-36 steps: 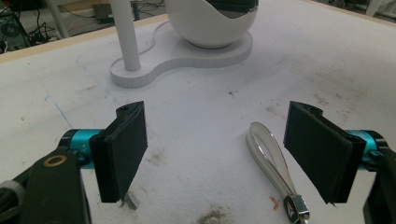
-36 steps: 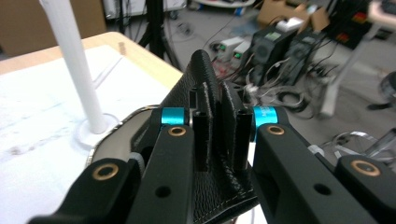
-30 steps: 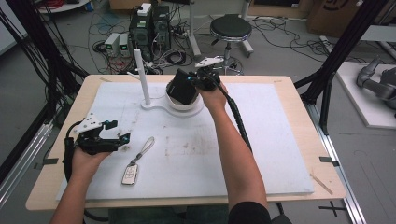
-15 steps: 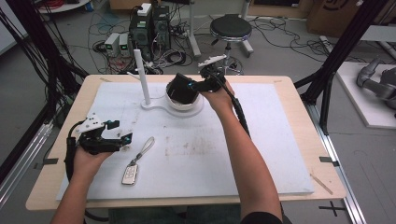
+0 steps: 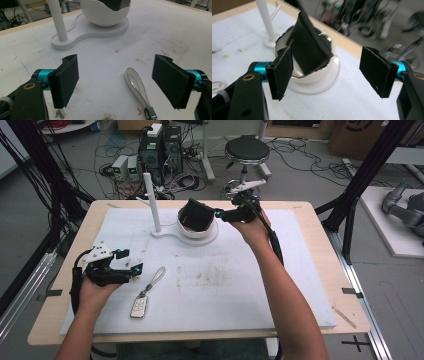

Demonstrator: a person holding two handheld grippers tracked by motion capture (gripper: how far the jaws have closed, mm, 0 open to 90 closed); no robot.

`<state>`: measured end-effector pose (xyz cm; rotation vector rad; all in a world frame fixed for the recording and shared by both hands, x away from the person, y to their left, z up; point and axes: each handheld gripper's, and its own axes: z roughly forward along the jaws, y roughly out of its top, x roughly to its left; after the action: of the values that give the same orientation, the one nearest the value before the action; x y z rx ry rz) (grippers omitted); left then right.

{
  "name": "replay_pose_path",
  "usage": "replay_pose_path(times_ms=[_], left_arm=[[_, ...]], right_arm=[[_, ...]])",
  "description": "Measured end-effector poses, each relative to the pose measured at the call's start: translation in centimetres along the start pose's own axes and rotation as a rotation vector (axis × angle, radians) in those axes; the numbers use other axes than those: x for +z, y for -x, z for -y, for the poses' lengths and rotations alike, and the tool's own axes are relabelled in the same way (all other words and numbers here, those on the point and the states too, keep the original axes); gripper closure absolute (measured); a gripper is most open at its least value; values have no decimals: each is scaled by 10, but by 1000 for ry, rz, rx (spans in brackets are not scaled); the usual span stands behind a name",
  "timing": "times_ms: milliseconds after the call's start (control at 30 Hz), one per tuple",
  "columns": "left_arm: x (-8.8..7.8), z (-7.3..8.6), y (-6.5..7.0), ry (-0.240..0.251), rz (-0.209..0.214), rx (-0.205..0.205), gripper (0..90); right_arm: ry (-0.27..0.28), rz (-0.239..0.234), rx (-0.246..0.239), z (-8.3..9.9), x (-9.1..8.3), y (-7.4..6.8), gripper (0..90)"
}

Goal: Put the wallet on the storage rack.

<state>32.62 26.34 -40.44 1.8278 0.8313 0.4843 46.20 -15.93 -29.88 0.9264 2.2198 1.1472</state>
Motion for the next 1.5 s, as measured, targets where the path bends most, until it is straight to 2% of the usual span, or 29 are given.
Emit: replay_pose_path(times_ms=[33,133,167,233,300,367,600,767,1067,1233,1500], left_arm=[[0,0,0,-2,3,1,216],[1,0,1,-3,7,1,216],[1,0,1,-6,6,4,216],[2,1,2,-11,7,6,216],[2,1,2,-14,8,6,216],[3,1,3,-14,10,3,216],[4,3,4,-20,15,5,216],[6,3,5,-26,22,11,216],[8,2,6,-30,36,16,215],[10,2,6,-32,43,18,215],[12,1,9,-41,46,34,215]], right_arm=[[6,12,-5,5,-5,1,280],[14,4,27,20,-18,7,280],[-3,5,37,26,-23,11,280],[22,12,34,38,-31,15,280],[-4,9,55,46,-38,20,280],[28,16,61,57,-47,24,280],[49,17,97,86,-70,36,259],[74,28,124,106,-83,39,224],[75,16,187,152,-86,31,215],[74,28,221,174,-85,29,206],[42,37,225,180,-80,30,204]])
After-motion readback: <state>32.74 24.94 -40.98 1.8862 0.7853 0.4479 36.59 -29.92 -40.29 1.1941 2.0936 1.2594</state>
